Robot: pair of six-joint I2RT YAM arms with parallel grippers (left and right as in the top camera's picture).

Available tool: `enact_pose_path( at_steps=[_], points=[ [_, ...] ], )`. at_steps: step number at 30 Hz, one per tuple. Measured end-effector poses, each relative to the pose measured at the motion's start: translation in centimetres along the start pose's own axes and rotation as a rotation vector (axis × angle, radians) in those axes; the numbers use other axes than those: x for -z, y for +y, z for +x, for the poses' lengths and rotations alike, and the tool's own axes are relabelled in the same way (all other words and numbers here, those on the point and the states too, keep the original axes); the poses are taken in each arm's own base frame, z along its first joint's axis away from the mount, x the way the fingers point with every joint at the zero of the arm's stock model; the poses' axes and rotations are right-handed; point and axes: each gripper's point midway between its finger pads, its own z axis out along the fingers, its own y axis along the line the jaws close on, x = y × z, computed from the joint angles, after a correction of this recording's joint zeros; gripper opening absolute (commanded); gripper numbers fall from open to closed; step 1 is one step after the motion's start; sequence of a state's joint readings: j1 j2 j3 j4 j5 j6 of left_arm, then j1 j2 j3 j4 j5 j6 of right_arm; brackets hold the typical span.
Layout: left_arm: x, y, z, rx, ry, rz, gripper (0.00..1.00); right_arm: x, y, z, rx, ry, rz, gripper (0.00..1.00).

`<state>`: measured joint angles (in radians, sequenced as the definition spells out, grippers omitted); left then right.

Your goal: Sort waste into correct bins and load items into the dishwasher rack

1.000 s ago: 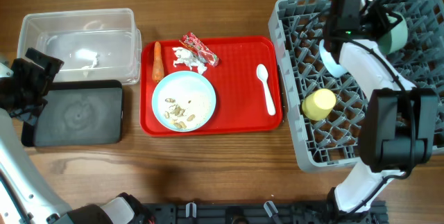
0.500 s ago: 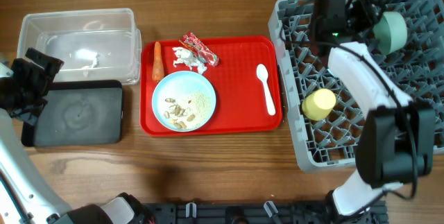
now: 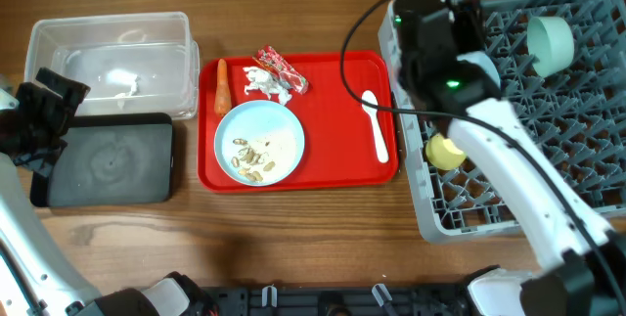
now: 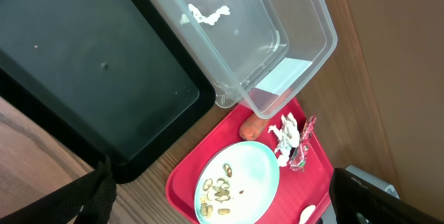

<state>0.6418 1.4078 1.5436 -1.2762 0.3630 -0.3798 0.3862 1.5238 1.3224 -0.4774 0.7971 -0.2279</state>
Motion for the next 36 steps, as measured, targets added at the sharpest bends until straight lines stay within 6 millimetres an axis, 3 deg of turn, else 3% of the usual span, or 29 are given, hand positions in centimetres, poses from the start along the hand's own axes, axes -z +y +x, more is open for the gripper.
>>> enact_pose_path(
  at_steps=[2, 4, 6, 9, 11, 15, 17, 19, 23, 25, 31, 34, 36],
  points=[
    [0.0, 0.0, 0.0, 0.001, 0.001, -0.001, 1.00, 0.1, 1.5, 1.2, -0.104, 0.030, -0.159, 0.28],
    [0.0, 0.0, 0.0, 0.001, 0.001, -0.001, 1.00, 1.0, 3.9, 1.1, -0.201, 0.035, -0.358, 0.35],
    [0.0, 0.0, 0.0, 0.000, 0.001, 0.000, 1.00, 3.5, 7.8, 0.3, -0.273, 0.035, -0.621, 0.36],
    [0.0, 0.0, 0.0, 0.000, 0.000, -0.001, 1.00, 7.9, 12.3, 0.8, -0.316, 0.114, -0.904, 0.42],
    [0.0, 0.0, 0.0, 0.000, 0.001, 0.000, 1.00, 10.8, 14.7, 2.0, -0.299, 0.193, -1.023, 0.43],
    [0.0, 0.0, 0.0, 0.000, 0.001, 0.000, 1.00, 13.1, 17.7, 5.1, -0.239, 0.348, -1.048, 0.38],
    [0.0, 0.0, 0.0, 0.000, 0.001, 0.000, 1.00, 12.6, 19.2, 7.0, -0.205, 0.427, -0.999, 0.38],
    [0.0, 0.0, 0.0, 0.000, 0.001, 0.000, 1.00, 11.1, 20.4, 8.5, -0.177, 0.484, -0.940, 0.45],
    [0.0, 0.0, 0.0, 0.000, 0.000, -0.001, 1.00, 6.8, 22.0, 11.8, -0.131, 0.588, -0.790, 0.58],
    [0.0, 0.0, 0.0, 0.000, 0.000, -0.001, 1.00, 5.1, 22.3, 13.1, -0.121, 0.628, -0.743, 0.58],
    [0.0, 0.0, 0.0, 0.000, 0.001, 0.000, 1.00, 0.1, 23.0, 15.8, -0.134, 0.702, -0.695, 0.50],
    [0.0, 0.0, 0.0, 0.000, 0.001, 0.000, 1.00, -1.1, 23.5, 17.0, -0.121, 0.731, -0.714, 0.32],
    [0.0, 0.0, 0.0, 0.000, 0.001, -0.001, 1.00, -1.2, 24.0, 17.2, -0.100, 0.731, -0.735, 0.29]
  ],
)
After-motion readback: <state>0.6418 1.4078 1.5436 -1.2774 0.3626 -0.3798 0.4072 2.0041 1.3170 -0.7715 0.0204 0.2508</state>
